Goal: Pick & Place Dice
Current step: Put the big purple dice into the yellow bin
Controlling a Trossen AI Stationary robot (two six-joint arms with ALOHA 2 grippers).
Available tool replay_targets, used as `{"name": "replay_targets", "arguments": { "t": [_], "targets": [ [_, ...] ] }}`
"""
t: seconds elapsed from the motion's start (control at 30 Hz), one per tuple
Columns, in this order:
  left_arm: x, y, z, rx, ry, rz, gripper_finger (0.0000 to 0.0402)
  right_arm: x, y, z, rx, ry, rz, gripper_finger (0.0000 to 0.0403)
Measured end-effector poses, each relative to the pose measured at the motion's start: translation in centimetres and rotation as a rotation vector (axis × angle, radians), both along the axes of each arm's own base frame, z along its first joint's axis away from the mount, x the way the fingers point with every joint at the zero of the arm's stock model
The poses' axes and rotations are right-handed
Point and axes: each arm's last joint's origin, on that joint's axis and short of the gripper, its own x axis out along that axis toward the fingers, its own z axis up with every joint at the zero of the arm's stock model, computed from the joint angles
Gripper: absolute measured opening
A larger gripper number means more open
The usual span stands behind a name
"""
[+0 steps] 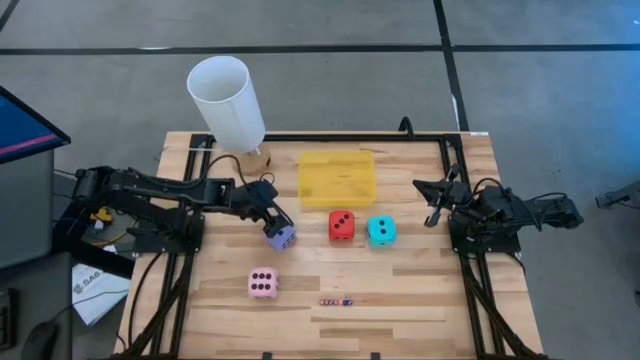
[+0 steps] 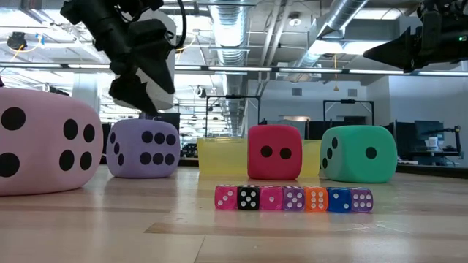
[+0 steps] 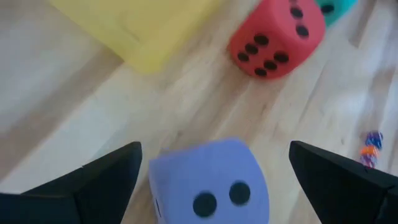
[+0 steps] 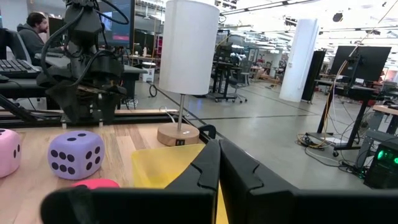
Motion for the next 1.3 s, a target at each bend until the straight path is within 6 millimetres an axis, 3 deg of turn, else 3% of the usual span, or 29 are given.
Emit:
{"name": "replay_targets", "arguments": {
  "t": [0.3, 0.63, 0.93, 1.3],
  "targets": [
    [0.1, 0.3, 0.2, 0.039, -0.030, 0.108, 0.0398, 0.0, 0.0, 0.0, 0.000, 0.000, 0.000, 0.0003],
    [0.1, 0.1, 0.2, 0.040, -0.033, 0.107, 0.0398, 0.0, 0.0, 0.0, 0.000, 0.000, 0.000, 0.0003],
    [0.9, -0.9, 2.4, 0.096, -0.092, 0.092, 0.0398, 0.0, 0.0, 0.0, 0.000, 0.000, 0.000, 0.0003],
    [0.5, -2.1, 2.2, 0.112, -0.076, 0.135, 0.0398, 0.0, 0.0, 0.0, 0.000, 0.000, 0.000, 0.0003]
  ]
}}
